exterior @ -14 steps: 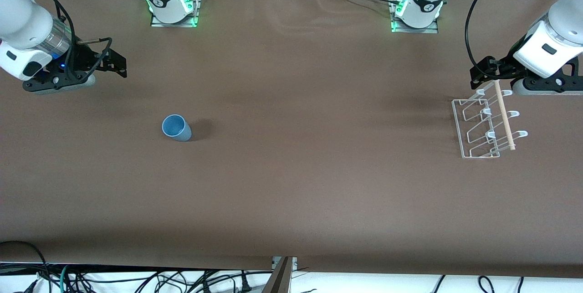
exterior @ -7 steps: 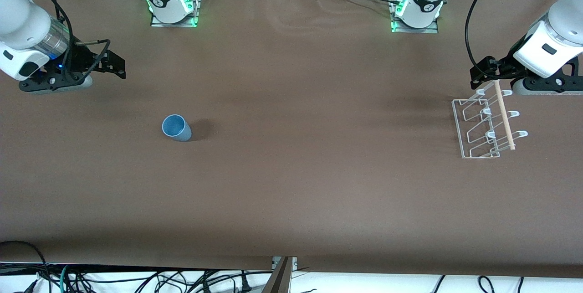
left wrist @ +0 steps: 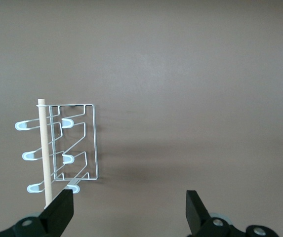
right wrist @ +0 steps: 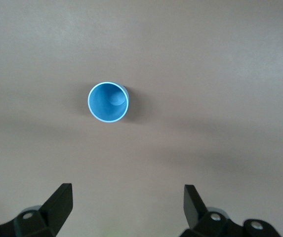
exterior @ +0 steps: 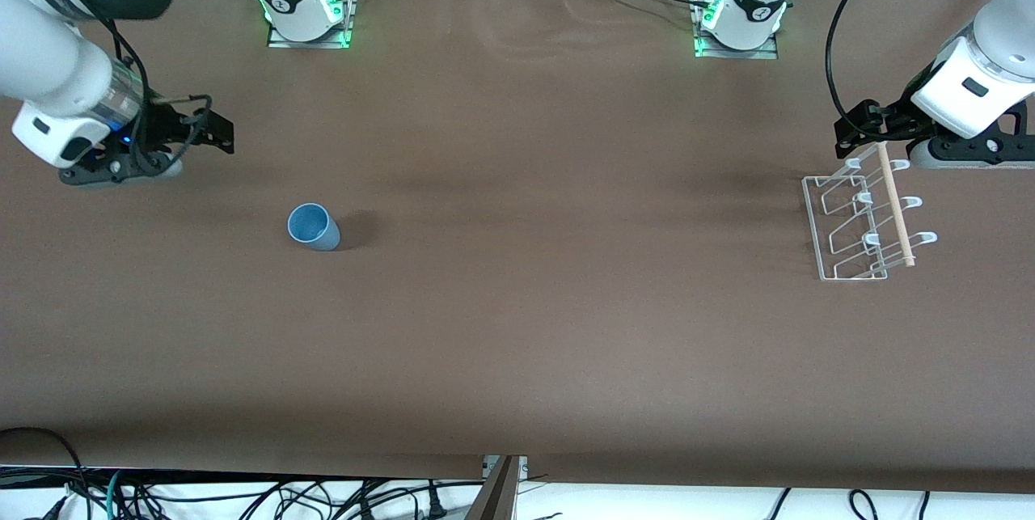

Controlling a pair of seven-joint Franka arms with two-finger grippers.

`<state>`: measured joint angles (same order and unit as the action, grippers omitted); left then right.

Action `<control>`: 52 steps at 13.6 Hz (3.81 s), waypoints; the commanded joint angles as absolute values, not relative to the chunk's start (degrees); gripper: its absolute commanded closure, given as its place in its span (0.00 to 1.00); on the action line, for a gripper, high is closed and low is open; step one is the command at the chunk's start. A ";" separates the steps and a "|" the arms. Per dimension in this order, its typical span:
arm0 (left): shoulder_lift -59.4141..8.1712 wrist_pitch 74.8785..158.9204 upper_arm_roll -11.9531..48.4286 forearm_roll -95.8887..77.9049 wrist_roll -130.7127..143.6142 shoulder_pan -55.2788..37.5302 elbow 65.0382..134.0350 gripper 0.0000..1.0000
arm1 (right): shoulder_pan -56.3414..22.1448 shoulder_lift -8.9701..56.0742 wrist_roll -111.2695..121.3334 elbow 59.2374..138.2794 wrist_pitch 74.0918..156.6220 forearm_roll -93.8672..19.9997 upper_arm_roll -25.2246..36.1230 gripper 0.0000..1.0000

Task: Transfer cup to left arm and place on rack
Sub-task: 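Move the right gripper down over the light-blue cup, then close the right gripper on the light-blue cup's rim, then lift the cup with the right gripper toward the table's middle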

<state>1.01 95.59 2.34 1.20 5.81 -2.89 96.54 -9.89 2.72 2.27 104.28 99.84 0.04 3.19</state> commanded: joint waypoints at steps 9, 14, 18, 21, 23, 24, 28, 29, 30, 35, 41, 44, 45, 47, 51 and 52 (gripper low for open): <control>1.23 94.57 2.64 -0.18 6.33 -2.72 95.89 0.00 | -12.04 19.85 1.50 106.61 117.94 0.35 2.29 0.01; 1.14 94.57 2.72 -0.18 6.33 -3.16 95.80 0.00 | -12.30 23.64 1.58 106.70 121.64 0.53 2.29 0.01; 1.14 94.57 2.72 -0.18 6.33 -3.08 95.80 0.00 | -12.39 26.01 2.11 106.70 123.04 0.88 2.29 0.02; 1.14 94.57 2.72 -0.18 6.33 -2.90 95.80 0.00 | -13.01 27.24 2.28 106.61 123.84 0.88 2.37 0.07; 1.14 94.57 2.72 -0.18 6.24 -2.81 95.80 0.00 | -13.10 27.77 2.29 106.61 123.84 0.88 2.37 0.28; 1.14 94.57 2.72 -0.44 6.33 -2.73 95.80 0.00 | -13.10 27.77 2.29 106.61 123.84 0.88 2.37 0.46; 1.14 94.57 2.64 -0.44 6.24 -2.72 95.80 0.00 | -13.10 28.47 2.55 106.44 124.54 0.88 2.37 1.00; 1.14 94.66 2.64 -0.53 6.24 -2.72 95.80 0.00 | -13.10 28.48 2.46 106.26 124.54 0.88 2.37 1.00; 1.14 94.66 2.64 -0.53 6.24 -2.72 95.80 0.00 | -13.10 28.48 2.46 106.17 124.54 0.79 2.37 1.00; 1.14 94.66 2.64 -0.53 6.33 -2.81 95.71 0.00 | -15.11 28.30 0.89 102.93 123.58 -1.39 2.29 1.00; 1.14 94.57 2.72 -0.53 6.33 -2.90 95.71 0.00 | -24.59 28.65 -22.99 98.88 123.66 -3.69 2.29 1.00; 1.14 94.57 2.72 -0.53 6.33 -2.81 95.80 0.00 | -30.04 30.23 -33.97 95.29 123.66 -6.66 2.29 1.00; 1.14 94.57 2.72 -0.53 6.24 -2.73 95.71 0.00 | -31.36 31.54 -37.84 93.10 123.84 -8.16 2.29 1.00; 1.14 94.57 2.72 -0.53 6.24 -2.72 95.71 0.00 | -34.61 34.70 -46.10 87.92 123.84 -11.32 2.29 1.00; 1.14 94.57 2.72 -0.53 6.24 -2.72 95.80 0.00 | -39.28 36.92 -57.20 82.88 124.01 -15.54 2.20 1.00; 1.14 94.57 2.72 -0.53 6.24 -2.72 95.80 0.00 | -40.85 36.65 -58.43 82.88 123.93 -17.64 2.20 1.00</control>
<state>1.01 95.53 2.58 0.99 5.81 -3.07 96.54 -38.66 35.98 -55.10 85.19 124.52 -14.35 1.72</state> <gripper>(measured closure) 0.000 0.956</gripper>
